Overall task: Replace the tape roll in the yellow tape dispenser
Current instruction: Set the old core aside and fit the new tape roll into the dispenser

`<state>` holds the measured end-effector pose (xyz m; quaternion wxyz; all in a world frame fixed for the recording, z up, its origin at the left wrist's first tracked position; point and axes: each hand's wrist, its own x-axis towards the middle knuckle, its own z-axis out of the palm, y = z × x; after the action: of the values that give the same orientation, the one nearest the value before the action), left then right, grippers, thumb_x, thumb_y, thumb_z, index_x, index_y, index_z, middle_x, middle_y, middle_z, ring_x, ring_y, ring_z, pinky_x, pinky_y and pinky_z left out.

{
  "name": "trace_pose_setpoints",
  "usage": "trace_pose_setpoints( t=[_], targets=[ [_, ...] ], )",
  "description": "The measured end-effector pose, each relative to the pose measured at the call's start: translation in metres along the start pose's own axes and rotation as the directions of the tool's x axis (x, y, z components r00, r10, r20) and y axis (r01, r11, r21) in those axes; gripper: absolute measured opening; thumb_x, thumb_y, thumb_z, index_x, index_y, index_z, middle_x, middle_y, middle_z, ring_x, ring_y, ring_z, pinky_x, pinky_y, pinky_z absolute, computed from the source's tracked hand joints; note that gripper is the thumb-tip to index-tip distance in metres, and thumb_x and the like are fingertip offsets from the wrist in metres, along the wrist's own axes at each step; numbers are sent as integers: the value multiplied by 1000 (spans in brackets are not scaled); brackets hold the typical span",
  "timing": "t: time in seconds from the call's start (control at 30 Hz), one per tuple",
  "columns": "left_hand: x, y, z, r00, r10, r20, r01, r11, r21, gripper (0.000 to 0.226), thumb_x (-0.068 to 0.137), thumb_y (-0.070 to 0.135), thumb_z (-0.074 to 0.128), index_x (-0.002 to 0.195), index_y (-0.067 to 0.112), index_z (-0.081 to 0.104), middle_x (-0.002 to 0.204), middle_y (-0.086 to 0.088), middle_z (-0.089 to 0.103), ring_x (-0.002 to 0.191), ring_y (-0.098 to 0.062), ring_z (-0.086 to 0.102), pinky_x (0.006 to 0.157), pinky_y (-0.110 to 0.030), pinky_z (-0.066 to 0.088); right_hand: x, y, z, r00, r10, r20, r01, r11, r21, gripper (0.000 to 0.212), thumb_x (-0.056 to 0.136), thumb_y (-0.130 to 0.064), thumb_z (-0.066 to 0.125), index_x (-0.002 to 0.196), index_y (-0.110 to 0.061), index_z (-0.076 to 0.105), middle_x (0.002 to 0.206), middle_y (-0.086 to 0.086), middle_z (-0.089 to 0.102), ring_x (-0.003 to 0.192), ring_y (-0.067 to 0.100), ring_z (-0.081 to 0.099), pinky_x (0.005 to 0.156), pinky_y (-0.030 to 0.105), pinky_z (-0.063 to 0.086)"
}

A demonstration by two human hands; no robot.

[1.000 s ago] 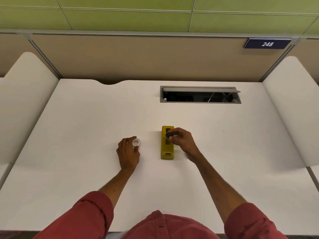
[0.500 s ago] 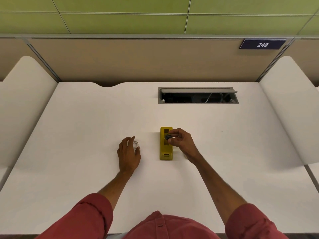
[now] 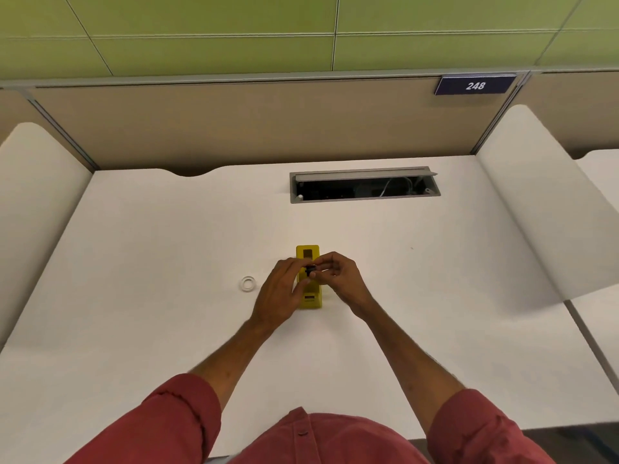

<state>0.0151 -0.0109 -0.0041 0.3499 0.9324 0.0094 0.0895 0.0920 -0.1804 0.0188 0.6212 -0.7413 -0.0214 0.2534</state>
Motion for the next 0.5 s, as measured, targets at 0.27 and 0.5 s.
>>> trace_pose_setpoints(
  t=[0.27,0.5],
  targets=[
    [-1,6,3,999,-49,-3,49,998,-36,29,110,18,59,138,15,66,136,-2,68,129,-23,61,109,-41,54,-5,5,-11,999,-23,-44,22,999,-23,20,99,-9,78,116,2,75,114,25,79,113,44,75,107,58,60],
    [-4,6,4,996,-83,-36,81,996,-48,29,110,22,59,137,20,67,133,2,69,127,-19,60,106,-39,56,-17,27,-53,929,-47,-368,-88,936,-342,23,98,5,62,114,-1,76,117,16,79,108,33,76,104,45,58]
  ],
)
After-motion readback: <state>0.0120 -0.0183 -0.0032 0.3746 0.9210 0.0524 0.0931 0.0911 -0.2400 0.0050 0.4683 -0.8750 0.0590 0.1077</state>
